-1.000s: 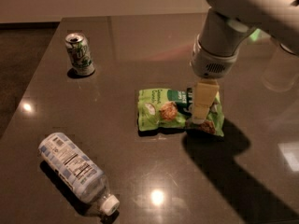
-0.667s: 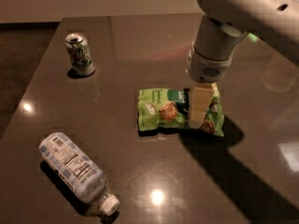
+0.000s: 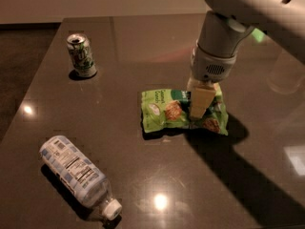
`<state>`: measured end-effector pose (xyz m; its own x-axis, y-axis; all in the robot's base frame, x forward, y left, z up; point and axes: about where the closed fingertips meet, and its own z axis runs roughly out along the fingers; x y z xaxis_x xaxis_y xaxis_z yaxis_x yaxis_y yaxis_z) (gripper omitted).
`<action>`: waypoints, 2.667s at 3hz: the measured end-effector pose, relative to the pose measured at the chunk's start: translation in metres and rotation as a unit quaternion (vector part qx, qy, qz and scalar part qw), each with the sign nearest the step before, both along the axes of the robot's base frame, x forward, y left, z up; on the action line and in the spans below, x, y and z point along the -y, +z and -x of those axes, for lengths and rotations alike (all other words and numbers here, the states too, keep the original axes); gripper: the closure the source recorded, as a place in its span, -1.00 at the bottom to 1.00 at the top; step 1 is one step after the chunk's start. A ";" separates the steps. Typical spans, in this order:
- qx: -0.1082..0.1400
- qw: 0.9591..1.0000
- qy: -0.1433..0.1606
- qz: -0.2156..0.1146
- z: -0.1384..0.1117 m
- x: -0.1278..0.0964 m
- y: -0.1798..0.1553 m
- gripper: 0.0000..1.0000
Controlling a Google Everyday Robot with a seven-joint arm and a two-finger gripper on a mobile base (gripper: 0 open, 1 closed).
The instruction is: Move green rice chip bag near 7up can
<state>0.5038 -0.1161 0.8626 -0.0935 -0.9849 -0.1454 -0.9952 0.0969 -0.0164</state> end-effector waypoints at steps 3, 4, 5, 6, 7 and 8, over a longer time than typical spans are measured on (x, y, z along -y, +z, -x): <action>-0.003 0.998 -0.007 -0.062 -0.024 -0.062 0.049 1.00; 0.000 0.997 -0.011 -0.082 -0.029 -0.088 0.055 1.00; 0.014 0.995 -0.019 -0.097 -0.039 -0.116 0.056 1.00; 0.033 0.994 -0.029 -0.104 -0.055 -0.133 0.056 1.00; 0.052 0.992 -0.034 -0.107 -0.070 -0.140 0.055 1.00; 0.068 0.991 -0.036 -0.114 -0.080 -0.145 0.057 0.68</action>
Offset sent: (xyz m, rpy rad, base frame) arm 0.0230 0.0543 0.0576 0.1220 0.0334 -0.0189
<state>0.5836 0.0293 0.9198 -0.1267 -0.9166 -0.3791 -0.9758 0.1839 -0.1185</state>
